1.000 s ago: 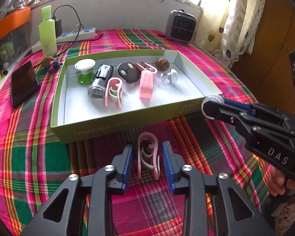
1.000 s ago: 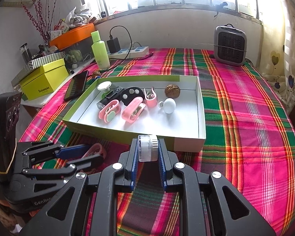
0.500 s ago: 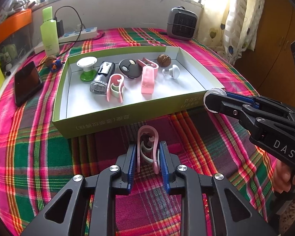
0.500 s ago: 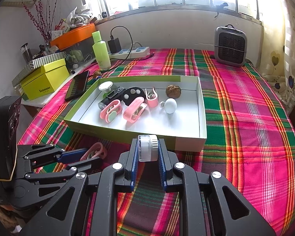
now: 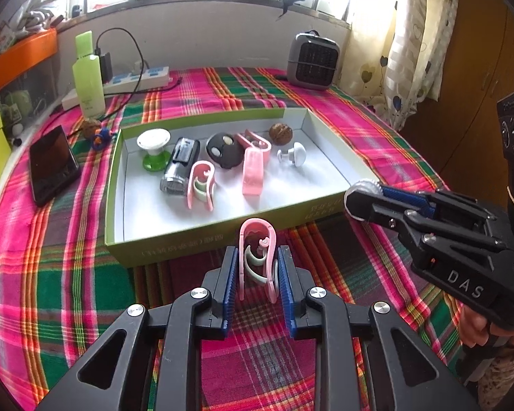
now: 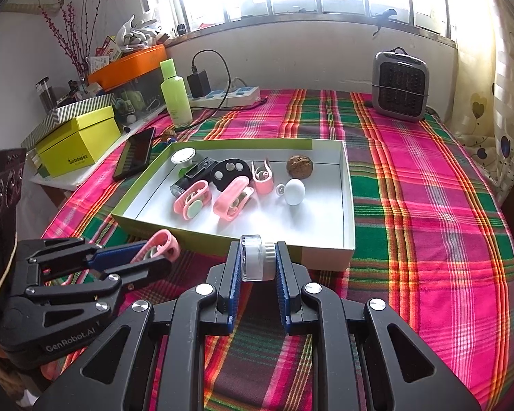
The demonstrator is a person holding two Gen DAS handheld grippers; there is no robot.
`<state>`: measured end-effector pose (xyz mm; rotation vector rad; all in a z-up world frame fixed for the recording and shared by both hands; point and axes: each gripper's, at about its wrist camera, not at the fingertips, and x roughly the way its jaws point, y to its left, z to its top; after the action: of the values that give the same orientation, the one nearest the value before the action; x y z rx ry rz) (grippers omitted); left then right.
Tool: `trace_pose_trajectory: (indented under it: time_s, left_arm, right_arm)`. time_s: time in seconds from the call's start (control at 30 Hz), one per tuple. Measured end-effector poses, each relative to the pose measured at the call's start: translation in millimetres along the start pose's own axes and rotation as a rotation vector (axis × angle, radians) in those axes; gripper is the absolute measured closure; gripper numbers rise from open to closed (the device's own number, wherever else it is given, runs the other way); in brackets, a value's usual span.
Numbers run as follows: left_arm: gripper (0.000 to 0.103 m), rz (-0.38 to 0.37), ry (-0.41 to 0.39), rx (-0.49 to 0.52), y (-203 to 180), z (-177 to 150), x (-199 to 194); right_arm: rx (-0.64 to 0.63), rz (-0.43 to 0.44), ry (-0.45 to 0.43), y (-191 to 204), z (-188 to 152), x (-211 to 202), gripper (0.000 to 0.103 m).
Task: Organize objects
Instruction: 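Carry the pink hook clip in the left gripper while the right gripper carries the cap toward the tray, then lower and open both grippers, releasing the hook clip and white cap into the tray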
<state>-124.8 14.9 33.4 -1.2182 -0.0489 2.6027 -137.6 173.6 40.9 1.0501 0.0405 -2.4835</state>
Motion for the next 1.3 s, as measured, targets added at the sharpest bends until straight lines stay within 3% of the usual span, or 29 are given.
trace_pose_trajectory:
  time_s: [0.83,1.3]
  left_arm:
    - [0.082,-0.017,-0.067,0.000,2,36,1]
    - [0.082,-0.011,-0.034,-0.010,8,51,28]
  right_arm:
    - [0.012,-0.004,-0.001,-10,20,14,0.083]
    - [0.020,-0.008,0.022,-19,29,30,0.083]
